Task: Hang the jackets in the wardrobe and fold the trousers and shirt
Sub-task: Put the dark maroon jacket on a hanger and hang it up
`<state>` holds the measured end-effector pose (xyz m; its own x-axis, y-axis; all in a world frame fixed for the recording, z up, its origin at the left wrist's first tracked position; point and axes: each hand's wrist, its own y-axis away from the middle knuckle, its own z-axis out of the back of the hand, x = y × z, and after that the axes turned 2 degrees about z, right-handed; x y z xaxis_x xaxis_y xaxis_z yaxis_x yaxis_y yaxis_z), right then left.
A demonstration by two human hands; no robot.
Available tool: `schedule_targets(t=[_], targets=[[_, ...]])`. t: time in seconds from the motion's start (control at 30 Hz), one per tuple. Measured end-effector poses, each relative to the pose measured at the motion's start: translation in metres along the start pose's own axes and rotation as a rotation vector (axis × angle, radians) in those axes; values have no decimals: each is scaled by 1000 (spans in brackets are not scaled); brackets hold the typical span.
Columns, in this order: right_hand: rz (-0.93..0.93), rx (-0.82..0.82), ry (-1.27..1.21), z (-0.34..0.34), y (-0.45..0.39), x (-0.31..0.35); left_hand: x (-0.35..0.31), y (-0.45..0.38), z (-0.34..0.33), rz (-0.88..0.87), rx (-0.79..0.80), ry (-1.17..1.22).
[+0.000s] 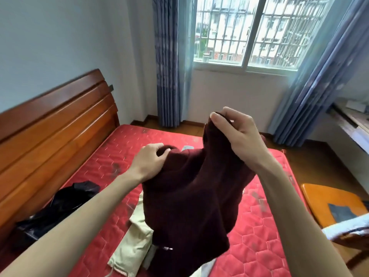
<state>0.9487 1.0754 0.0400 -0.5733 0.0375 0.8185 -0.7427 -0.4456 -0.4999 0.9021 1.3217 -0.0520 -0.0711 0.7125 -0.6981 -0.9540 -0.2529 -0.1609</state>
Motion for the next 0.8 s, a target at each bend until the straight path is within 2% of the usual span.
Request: schedule_targets(t=[0.07,0.13,0.23,0.33,0.4,0.47,0.63,0.8], targets=[[18,59,43,6,-20,14,-6,-4,7,-11,75,-142],[30,109,84,8,-37,24,-17,-8,15,-67,44,-115],[11,160,166,8,-59,33,-42,-11,26,-196,46,120],[64,205,219,6,-76,36,-66,-10,29,-326,155,327],[93,216,221,3,-84,35,-81,-9,26,-344,247,449],[126,218,239,2,-88,32,-91,-12,25,-319,273,547],[191,100,354,14,-82,16,-99,-16,31,-277,185,677],[124,-66,371,18,-60,-18,-125,-14,26,-278,202,667]])
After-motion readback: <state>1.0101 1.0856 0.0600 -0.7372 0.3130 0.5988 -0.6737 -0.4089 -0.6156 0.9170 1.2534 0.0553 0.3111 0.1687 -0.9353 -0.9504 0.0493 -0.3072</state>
